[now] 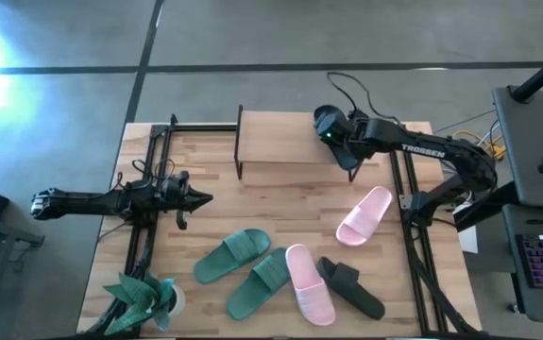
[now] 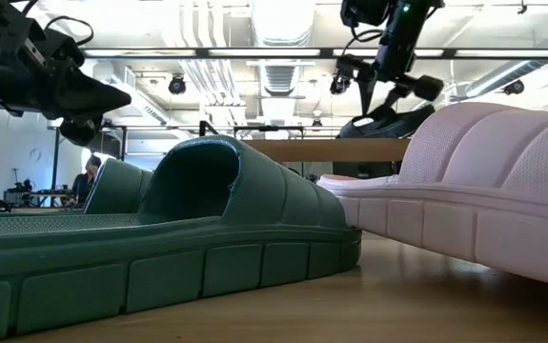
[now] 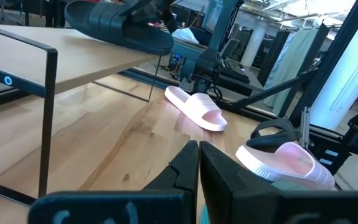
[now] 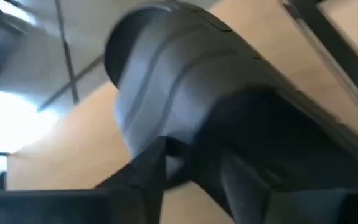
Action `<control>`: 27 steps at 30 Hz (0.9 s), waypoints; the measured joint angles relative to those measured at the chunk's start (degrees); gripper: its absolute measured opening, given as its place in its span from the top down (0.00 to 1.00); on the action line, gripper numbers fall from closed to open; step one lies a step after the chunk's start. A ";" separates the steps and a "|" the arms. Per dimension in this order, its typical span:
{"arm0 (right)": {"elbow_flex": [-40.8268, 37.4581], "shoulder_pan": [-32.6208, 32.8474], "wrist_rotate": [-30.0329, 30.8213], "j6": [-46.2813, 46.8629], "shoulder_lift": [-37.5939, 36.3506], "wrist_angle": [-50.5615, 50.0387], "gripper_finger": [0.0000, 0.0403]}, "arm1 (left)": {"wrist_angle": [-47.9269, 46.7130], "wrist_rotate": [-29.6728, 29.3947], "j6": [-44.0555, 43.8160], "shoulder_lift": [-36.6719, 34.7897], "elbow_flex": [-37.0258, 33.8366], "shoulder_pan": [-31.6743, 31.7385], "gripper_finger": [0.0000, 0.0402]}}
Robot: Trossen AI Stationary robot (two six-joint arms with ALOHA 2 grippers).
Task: Pick and place slides into the shelf
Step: Put the top black slipper onto the shelf
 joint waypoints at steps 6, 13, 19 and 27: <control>-0.09 0.11 -3.54 -10.81 -5.09 -4.71 0.52 | -0.02 0.00 -0.01 0.01 0.00 0.00 1.00; -0.07 2.11 -6.83 -44.03 -14.03 -4.20 0.52 | -0.01 0.00 0.00 0.02 0.00 0.00 1.00; -0.02 7.17 -11.07 -69.50 -16.42 -4.53 0.55 | -0.02 0.00 0.00 0.02 0.00 0.00 1.00; 3.45 6.15 -11.13 -77.11 -5.66 0.17 0.62 | -0.01 0.00 -0.02 0.00 0.00 -0.01 1.00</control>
